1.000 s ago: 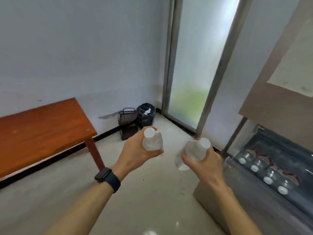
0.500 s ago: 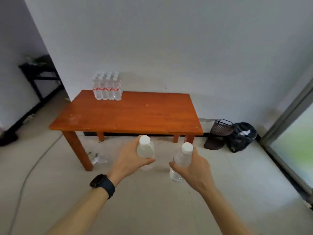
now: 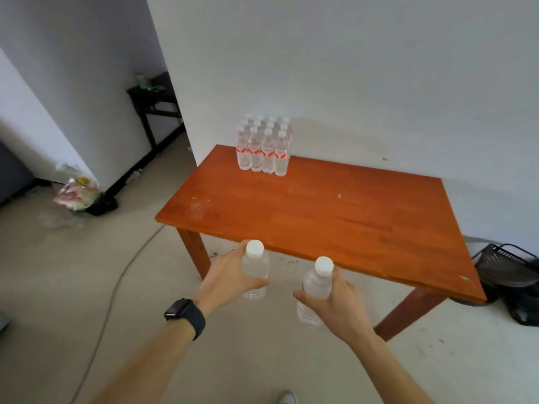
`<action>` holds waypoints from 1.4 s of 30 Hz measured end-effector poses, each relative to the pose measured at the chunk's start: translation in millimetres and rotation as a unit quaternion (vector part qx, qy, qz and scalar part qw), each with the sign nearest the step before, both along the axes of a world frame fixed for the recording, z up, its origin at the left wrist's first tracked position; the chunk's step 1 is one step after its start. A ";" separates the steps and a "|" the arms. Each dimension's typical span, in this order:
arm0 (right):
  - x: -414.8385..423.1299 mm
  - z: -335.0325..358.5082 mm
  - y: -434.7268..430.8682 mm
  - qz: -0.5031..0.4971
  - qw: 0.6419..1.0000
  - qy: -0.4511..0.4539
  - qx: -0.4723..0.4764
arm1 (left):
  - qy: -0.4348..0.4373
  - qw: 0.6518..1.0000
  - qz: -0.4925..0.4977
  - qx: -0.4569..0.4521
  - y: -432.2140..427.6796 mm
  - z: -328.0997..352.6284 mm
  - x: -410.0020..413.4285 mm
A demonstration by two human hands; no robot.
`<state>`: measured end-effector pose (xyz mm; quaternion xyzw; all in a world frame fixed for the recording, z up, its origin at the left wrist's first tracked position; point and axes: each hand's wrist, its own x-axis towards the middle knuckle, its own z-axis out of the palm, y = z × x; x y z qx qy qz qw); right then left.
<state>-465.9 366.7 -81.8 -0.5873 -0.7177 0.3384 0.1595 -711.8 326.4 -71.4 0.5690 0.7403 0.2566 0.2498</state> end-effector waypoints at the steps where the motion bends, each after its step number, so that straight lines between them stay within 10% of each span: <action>1: -12.3 -2.3 15.3 0.000 1.000 0.005 -0.008 | -0.004 1.000 0.007 -0.008 14.6 -2.9 -12.2; 14: -175.3 -39.3 215.0 0.006 0.999 0.006 -0.037 | -0.076 0.993 0.082 -0.028 203.2 -41.5 -163.1; 42: -422.9 -102.0 499.6 -0.130 0.987 0.083 -0.040 | -0.083 0.988 -0.116 -0.066 539.7 -110.7 -367.8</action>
